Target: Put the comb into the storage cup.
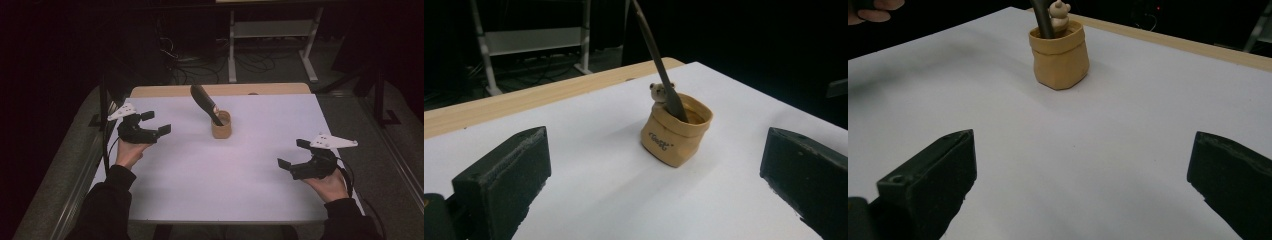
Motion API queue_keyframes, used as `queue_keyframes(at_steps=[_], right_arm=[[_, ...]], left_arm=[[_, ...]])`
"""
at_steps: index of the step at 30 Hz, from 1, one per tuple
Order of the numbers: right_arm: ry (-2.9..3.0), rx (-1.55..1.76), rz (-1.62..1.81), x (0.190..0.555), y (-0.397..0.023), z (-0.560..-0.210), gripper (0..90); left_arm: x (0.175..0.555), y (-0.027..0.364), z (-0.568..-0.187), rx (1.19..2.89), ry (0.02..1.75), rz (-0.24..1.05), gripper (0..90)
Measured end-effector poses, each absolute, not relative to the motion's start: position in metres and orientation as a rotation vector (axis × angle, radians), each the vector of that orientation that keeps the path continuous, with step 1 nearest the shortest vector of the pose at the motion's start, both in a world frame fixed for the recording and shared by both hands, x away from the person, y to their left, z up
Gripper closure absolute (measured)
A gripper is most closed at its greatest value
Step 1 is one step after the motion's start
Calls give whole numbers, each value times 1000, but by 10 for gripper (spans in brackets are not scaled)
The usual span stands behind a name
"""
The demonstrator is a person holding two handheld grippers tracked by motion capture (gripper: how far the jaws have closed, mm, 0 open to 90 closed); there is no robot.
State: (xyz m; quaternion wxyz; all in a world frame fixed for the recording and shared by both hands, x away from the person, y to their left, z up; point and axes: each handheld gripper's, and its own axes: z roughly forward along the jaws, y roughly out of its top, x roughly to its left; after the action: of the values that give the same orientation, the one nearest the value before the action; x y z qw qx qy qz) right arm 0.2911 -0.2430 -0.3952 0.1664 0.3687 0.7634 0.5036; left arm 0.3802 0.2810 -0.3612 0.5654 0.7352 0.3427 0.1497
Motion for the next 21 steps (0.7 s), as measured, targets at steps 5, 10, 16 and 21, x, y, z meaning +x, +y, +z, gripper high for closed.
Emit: queue_keyframes(at_steps=[5,10,16,21], right_arm=[[2173,1050,1432,291,-243,-395,0],[2174,1050,1431,291,-243,-395,0],[2178,1049,1422,291,-243,-396,0],[2178,1050,1420,291,-243,-397,0]], left_arm=[[374,284,-361,1734,796,357,0],[370,286,-359,1732,785,362,0],[364,289,-361,1739,777,365,0],[360,293,-364,1740,777,370,0]])
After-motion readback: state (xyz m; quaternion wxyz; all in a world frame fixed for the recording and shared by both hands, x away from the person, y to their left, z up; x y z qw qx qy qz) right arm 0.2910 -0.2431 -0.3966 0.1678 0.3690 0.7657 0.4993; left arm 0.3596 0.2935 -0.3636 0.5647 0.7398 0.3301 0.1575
